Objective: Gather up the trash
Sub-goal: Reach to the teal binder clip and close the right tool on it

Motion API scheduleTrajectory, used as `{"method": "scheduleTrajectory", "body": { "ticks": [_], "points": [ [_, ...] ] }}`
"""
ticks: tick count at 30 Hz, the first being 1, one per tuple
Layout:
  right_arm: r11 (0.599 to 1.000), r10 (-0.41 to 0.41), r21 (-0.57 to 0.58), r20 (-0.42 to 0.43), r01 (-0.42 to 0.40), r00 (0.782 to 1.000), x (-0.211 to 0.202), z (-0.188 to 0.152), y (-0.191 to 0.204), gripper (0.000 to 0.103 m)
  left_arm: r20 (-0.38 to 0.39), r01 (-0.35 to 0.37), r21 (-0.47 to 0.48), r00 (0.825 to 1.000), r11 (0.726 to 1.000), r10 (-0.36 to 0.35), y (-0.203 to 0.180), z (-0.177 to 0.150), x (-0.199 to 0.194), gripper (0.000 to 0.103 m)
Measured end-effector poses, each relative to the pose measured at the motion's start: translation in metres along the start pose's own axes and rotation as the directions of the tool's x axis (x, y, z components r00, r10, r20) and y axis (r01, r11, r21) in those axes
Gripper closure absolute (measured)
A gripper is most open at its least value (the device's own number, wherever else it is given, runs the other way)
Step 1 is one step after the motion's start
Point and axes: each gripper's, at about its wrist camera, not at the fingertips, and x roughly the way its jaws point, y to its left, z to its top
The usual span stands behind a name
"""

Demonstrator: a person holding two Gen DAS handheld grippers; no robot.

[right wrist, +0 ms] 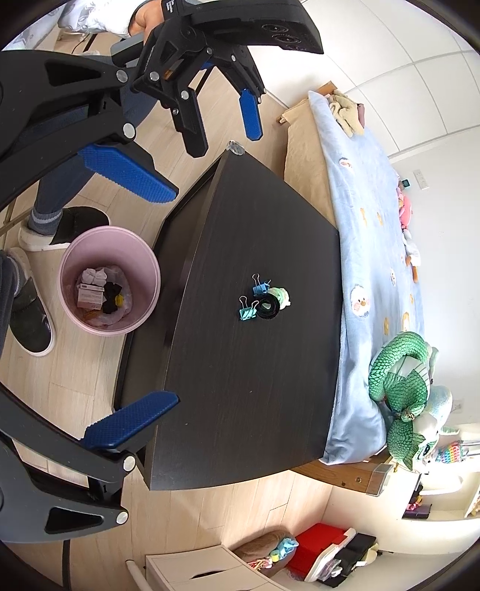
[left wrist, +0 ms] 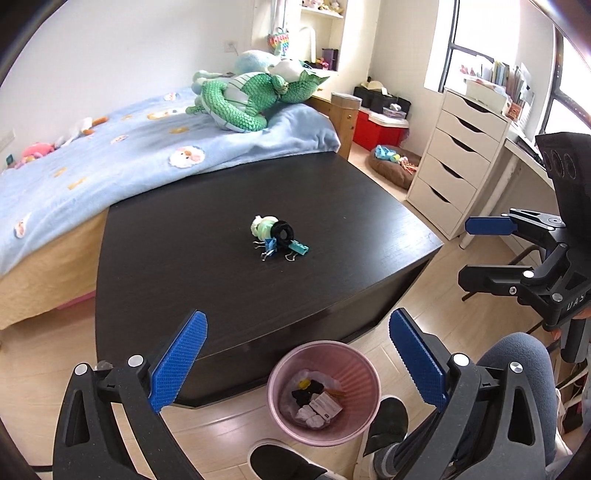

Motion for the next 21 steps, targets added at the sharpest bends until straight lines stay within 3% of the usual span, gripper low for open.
{"method": "scheduleTrajectory", "body": {
  "ticks": [21],
  "points": [
    [0.984, -0.034, -0.177, -0.158, 0.005, 0.987, 0.103, 0.071, 0.008, 0.003, 0.017, -0.036, -0.070, 0.999, 0.997, 0.038, 0.032, 0.011, 0.002, 0.008]
  ]
}}
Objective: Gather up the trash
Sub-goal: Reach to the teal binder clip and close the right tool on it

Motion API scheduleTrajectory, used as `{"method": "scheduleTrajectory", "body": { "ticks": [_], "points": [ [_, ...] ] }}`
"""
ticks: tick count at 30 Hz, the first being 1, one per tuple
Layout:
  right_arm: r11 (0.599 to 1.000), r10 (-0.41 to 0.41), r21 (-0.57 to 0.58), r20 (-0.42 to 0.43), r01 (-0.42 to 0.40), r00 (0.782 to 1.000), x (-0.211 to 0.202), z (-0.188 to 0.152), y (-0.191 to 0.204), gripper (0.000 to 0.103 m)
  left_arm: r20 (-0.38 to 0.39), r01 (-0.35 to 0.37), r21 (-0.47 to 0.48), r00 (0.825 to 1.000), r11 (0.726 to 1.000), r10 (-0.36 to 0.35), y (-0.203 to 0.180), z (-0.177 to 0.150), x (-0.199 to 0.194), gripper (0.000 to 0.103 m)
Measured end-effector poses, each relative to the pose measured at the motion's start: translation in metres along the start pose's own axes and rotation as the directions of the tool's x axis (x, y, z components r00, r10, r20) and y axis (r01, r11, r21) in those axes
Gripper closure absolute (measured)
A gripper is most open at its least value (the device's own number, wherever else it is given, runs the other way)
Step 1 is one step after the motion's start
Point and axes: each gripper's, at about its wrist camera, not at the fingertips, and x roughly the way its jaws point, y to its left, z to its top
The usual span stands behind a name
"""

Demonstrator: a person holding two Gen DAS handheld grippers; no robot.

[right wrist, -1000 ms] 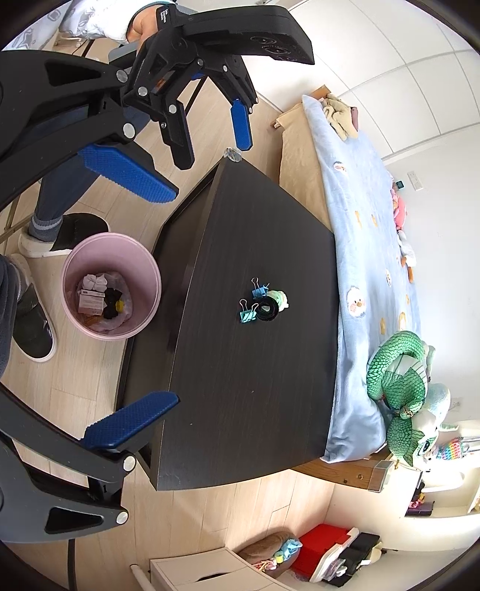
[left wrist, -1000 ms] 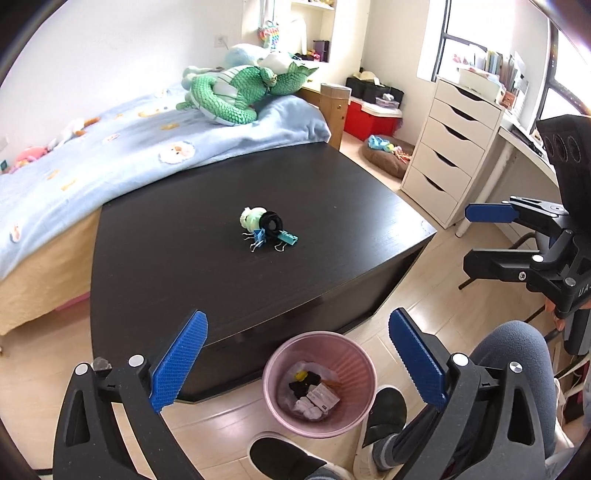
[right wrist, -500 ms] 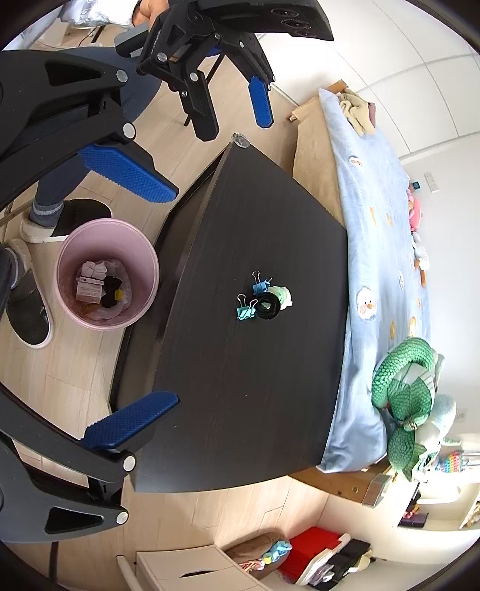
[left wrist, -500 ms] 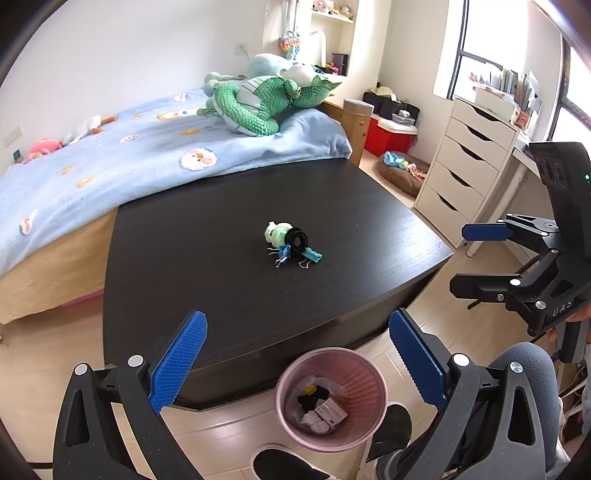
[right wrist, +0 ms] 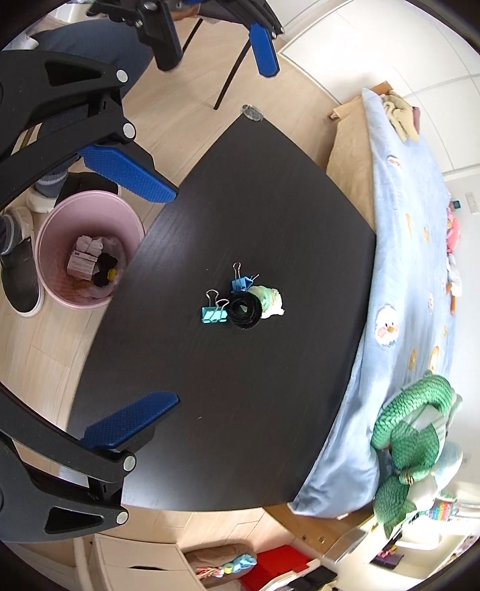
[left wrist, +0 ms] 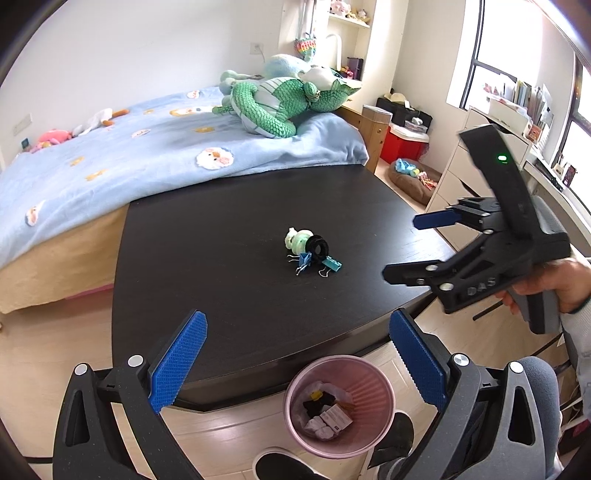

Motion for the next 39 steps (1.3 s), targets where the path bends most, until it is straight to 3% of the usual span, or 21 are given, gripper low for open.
{"method": "scheduleTrajectory", "body": {
  "ticks": [14, 16, 25, 39],
  "points": [
    [0.995, 0.008, -0.100, -0.164, -0.024, 0.986, 0.082, 0.029, -0.003, 0.005, -0.009, -0.007, -0.027, 1.000, 1.000, 0.007, 0.016, -0.001, 0.005, 0.008],
    [0.994, 0.008, -0.106, -0.181, -0.028, 0.983, 0.090, 0.028, -0.004, 0.022, -0.010, -0.006, -0.027, 1.000, 1.000, 0.006, 0.017, -0.001, 0.005, 0.008],
    [0.994, 0.000, -0.105, -0.198, -0.021, 0.980, 0.104, 0.026, -0.007, 0.047, -0.019, -0.004, -0.036, 1.000, 0.999, 0.003, 0.022, -0.004, 0.009, 0.008],
    [0.994, 0.008, -0.105, -0.214, -0.031, 0.977, 0.112, 0.025, -0.011, 0.069, -0.028, 0.002, -0.034, 1.000, 0.999, -0.003, 0.020, -0.007, 0.012, 0.008]
  ]
}}
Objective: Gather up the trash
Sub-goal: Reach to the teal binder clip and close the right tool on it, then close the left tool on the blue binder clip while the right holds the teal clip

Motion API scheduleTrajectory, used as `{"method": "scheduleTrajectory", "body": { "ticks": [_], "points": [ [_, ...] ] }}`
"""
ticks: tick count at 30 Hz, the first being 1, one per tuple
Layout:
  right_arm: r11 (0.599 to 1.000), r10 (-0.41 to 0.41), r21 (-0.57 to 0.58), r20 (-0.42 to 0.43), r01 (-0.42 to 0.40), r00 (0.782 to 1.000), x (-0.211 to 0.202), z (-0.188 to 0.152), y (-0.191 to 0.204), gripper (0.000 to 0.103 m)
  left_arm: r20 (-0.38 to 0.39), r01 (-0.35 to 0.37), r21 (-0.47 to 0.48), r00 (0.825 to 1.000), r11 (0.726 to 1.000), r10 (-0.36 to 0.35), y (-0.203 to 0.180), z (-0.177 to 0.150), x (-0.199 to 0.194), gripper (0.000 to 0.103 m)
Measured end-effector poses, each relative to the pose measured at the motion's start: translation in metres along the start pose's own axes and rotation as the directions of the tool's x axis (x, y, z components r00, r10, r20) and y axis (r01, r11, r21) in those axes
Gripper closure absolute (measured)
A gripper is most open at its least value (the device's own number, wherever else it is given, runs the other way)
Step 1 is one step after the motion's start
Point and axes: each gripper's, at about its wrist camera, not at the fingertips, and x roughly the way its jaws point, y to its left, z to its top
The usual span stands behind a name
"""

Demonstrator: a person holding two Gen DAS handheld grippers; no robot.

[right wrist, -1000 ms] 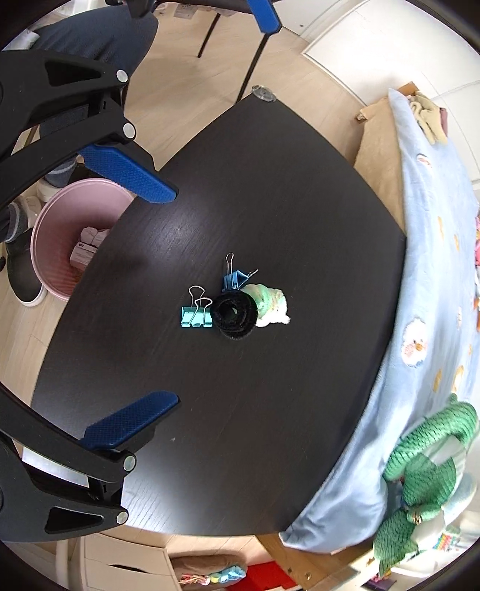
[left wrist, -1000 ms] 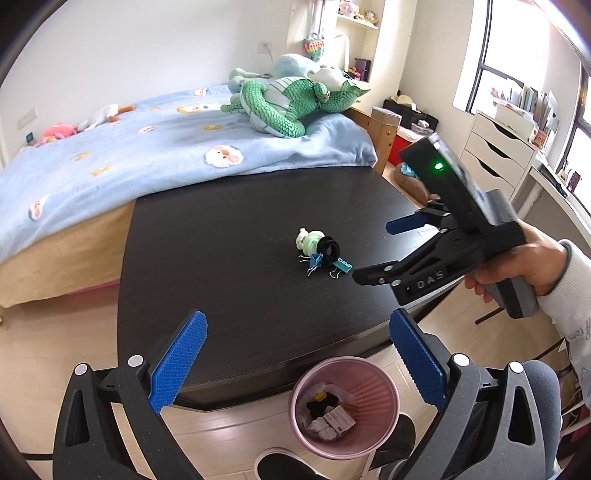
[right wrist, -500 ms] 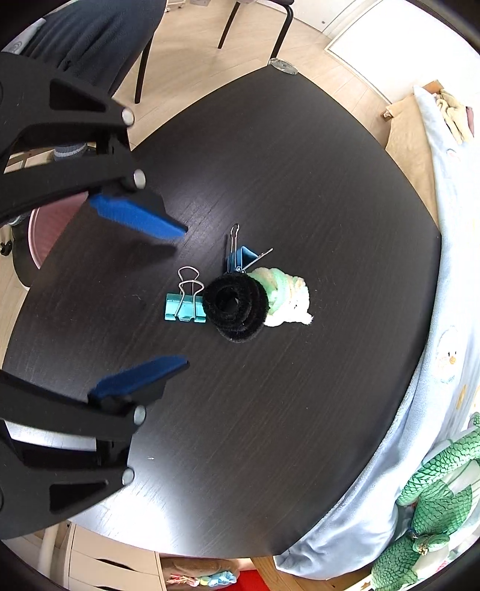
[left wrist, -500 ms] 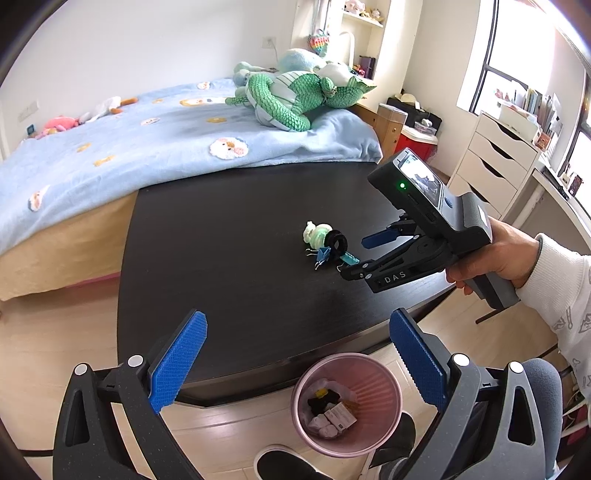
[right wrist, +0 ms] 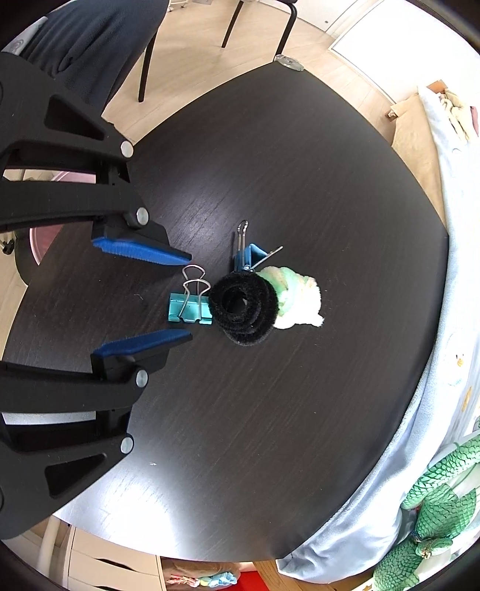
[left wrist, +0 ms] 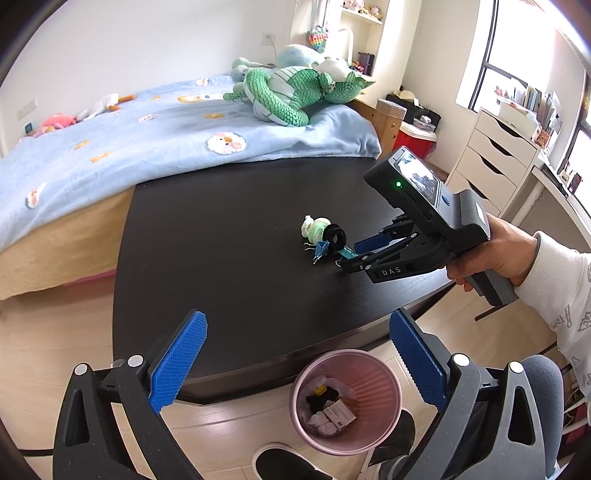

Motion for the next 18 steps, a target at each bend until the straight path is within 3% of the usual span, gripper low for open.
{"method": "scheduleTrajectory", "body": {
  "ticks": [2, 7, 18],
  "points": [
    [1.000, 0.005, 0.001, 0.002, -0.005, 1.000, 0.001, 0.001, -0.001, 0.070, -0.002, 0.002, 0.001, 1.000, 1.000, -0.002, 0.000, 0.000, 0.000, 0.008],
    [1.000, 0.004, -0.002, 0.001, -0.004, 1.000, 0.001, 0.001, 0.000, 0.087, -0.007, 0.006, 0.000, 1.000, 1.000, -0.006, -0.001, -0.001, 0.002, 0.008],
    [1.000, 0.009, 0.014, 0.037, -0.009, 0.999, -0.011, -0.010, 0.000, 0.088, -0.008, 0.011, 0.009, 1.000, 1.000, -0.011, -0.004, 0.002, 0.003, 0.008]
  ]
}}
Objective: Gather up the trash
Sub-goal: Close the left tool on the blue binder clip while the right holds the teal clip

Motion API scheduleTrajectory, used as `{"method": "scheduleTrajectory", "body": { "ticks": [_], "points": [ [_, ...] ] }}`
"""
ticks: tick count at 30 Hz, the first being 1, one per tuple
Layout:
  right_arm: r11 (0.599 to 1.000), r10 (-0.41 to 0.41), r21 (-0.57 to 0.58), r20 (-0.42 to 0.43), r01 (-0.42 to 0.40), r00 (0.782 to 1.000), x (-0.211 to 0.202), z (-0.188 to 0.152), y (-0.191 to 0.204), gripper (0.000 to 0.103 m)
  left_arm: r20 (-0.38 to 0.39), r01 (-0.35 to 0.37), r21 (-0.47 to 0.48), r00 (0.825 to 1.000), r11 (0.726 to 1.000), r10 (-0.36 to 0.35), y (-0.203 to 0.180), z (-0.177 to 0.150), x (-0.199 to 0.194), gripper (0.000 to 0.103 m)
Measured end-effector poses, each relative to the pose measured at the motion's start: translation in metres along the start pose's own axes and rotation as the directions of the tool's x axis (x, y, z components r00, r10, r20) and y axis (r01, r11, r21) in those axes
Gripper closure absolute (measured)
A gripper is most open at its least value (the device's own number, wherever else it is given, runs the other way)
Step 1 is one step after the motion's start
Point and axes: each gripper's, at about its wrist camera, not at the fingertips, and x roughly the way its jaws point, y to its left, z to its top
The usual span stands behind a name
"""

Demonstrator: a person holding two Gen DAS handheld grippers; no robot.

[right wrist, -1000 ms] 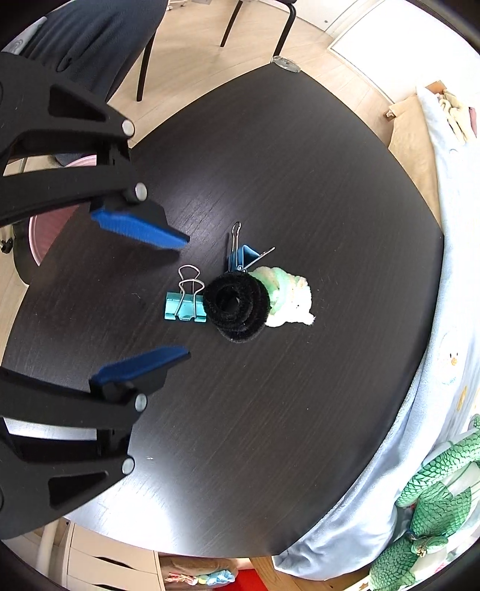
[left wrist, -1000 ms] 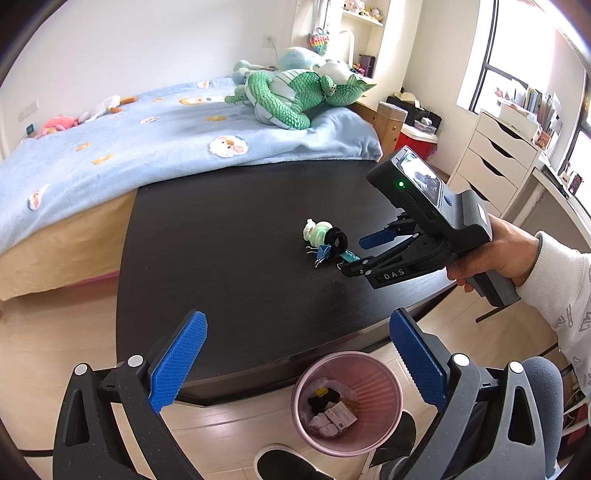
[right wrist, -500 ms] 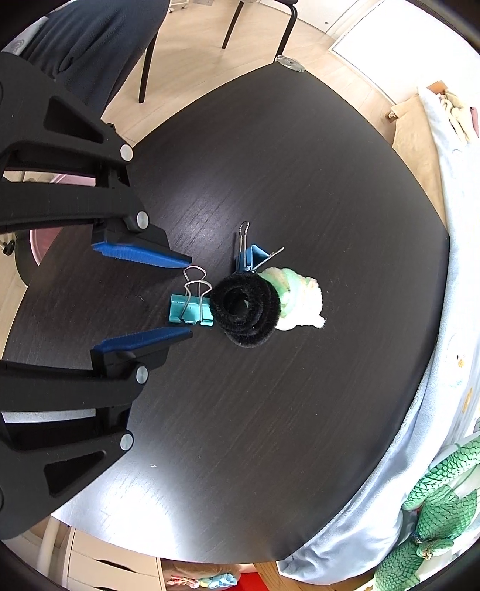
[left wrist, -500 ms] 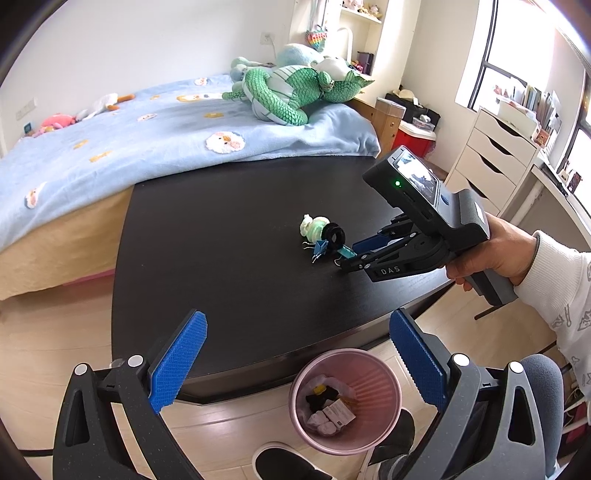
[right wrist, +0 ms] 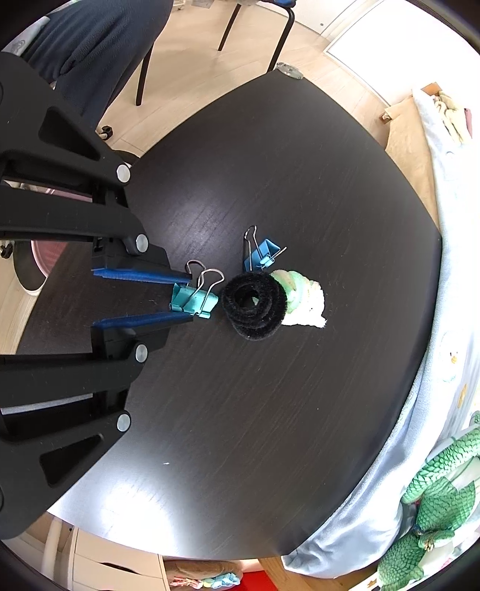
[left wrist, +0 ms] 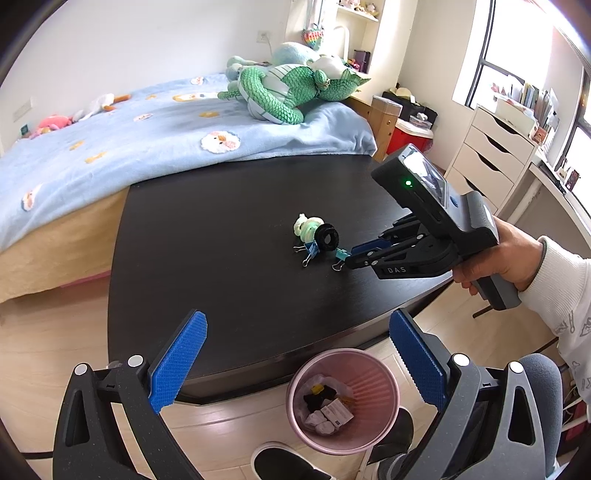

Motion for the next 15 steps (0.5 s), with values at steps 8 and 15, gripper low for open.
{"method": "scheduleTrajectory", "body": {
  "ticks": [8, 15],
  "points": [
    [0.999, 0.011, 0.030, 0.037, -0.012, 0.999, -0.020, -0.013, -0.002, 0.088, -0.006, -0.001, 0.020, 1.000, 1.000, 0.001, -0.003, 0.009, 0.006, 0.008],
    [0.999, 0.010, 0.052, 0.062, -0.013, 0.998, -0.036, -0.018, -0.008, 0.088, -0.025, 0.007, 0.050, 1.000, 0.999, -0.006, -0.008, 0.023, 0.020, 0.008]
  ]
}}
